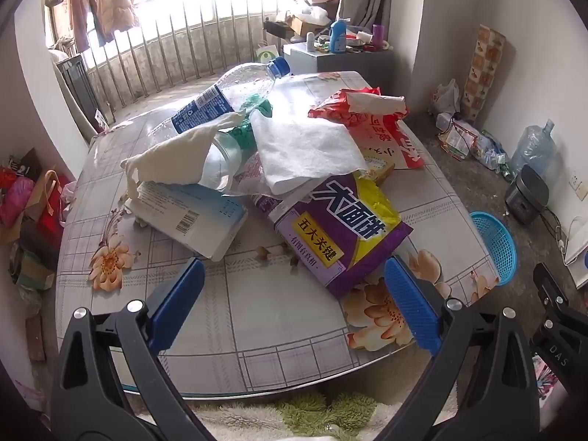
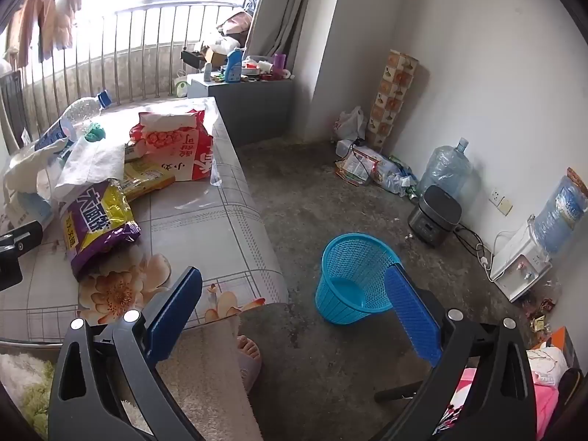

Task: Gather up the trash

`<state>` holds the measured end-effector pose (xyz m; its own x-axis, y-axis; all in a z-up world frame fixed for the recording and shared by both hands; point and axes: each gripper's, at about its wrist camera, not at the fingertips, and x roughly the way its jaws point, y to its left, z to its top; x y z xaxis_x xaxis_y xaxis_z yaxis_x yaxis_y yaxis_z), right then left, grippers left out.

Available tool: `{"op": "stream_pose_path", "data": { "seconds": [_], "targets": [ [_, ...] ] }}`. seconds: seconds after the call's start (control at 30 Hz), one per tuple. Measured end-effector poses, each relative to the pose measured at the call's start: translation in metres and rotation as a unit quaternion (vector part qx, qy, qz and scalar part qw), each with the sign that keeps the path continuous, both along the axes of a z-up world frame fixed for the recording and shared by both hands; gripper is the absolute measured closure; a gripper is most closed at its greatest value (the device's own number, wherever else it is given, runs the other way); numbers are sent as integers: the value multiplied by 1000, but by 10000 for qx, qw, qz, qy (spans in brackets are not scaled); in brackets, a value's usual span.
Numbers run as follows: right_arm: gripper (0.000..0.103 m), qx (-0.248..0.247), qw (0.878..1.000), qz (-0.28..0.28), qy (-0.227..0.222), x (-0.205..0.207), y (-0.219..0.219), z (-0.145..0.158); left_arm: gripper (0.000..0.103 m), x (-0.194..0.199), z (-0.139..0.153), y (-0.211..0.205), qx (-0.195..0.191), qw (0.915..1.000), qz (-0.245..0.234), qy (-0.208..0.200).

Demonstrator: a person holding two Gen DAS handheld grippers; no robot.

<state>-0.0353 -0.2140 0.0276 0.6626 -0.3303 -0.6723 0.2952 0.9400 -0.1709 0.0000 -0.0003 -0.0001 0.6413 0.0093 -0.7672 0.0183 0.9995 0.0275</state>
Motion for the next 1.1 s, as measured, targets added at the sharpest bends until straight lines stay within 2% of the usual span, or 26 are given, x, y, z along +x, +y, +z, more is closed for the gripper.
{"op": "stream_pose_path", "data": {
  "seconds": [1.1],
  "targets": [
    [6, -36, 10000, 11, 81, 3, 0, -1, 9, 2, -1, 6, 55, 9999, 113, -52]
  ]
}}
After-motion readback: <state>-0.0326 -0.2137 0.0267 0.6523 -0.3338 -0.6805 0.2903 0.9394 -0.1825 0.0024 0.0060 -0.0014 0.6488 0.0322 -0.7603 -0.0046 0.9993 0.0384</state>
